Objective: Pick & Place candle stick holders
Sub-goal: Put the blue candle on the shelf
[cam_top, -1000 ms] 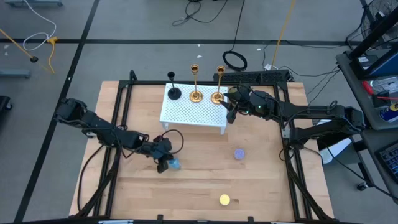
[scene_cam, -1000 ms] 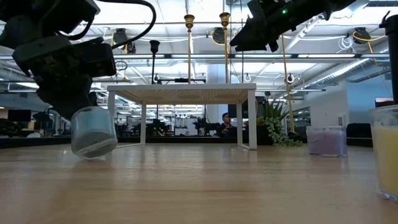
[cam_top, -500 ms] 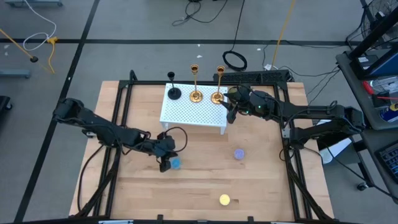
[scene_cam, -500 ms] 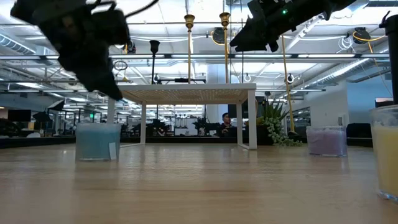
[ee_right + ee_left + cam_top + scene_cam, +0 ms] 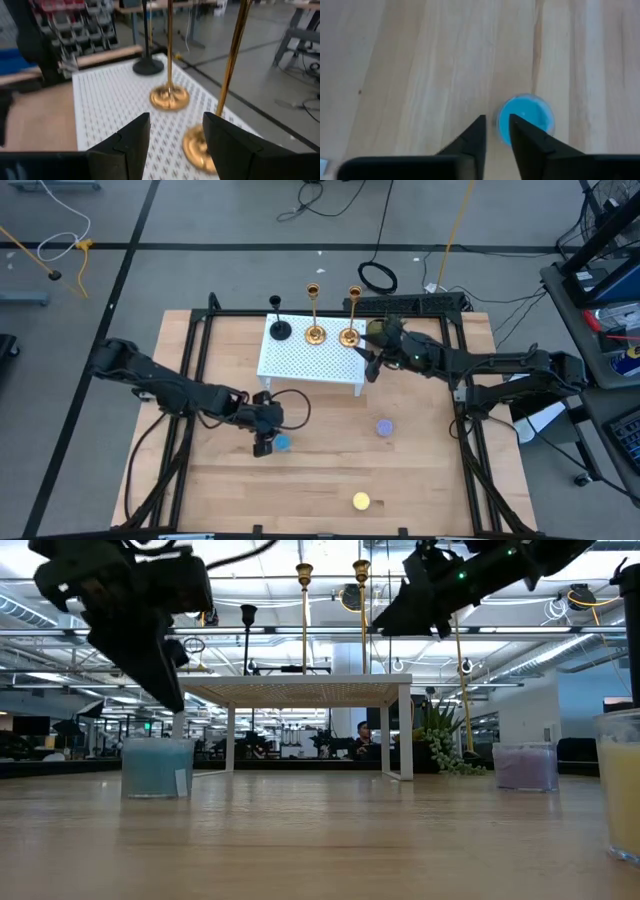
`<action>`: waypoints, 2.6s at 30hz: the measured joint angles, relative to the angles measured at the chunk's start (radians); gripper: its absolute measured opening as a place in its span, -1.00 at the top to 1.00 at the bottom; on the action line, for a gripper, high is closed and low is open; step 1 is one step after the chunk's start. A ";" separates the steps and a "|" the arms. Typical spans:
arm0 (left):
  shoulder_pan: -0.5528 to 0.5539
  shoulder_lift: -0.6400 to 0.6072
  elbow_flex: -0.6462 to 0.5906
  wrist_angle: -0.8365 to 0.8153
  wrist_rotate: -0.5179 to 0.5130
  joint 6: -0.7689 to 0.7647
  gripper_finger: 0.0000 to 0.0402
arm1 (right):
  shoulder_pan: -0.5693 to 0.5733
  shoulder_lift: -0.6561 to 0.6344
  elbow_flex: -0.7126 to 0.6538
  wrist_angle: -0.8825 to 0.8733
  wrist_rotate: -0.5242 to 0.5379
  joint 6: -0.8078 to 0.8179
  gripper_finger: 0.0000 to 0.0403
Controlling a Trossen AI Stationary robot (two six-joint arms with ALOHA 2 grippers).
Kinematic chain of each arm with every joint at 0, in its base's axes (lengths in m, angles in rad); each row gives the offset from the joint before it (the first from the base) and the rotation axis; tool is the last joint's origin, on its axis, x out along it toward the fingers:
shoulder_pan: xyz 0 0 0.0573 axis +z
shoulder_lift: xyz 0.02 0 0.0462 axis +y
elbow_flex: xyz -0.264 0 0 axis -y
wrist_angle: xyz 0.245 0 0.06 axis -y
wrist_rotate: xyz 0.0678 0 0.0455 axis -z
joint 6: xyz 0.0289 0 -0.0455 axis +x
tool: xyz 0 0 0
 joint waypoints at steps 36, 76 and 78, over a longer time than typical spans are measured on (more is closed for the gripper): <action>0.043 0.077 0.000 0.034 0.066 -0.026 0.97 | 0.111 0.000 -0.043 0.104 -0.283 0.017 0.09; 0.554 -0.106 0.322 -0.401 -0.162 0.184 0.99 | 0.111 -0.001 -0.043 0.163 -0.283 -0.008 0.09; 0.565 -0.098 0.322 -0.409 -0.162 0.184 0.98 | 0.111 -0.001 -0.043 0.162 -0.283 -0.008 0.09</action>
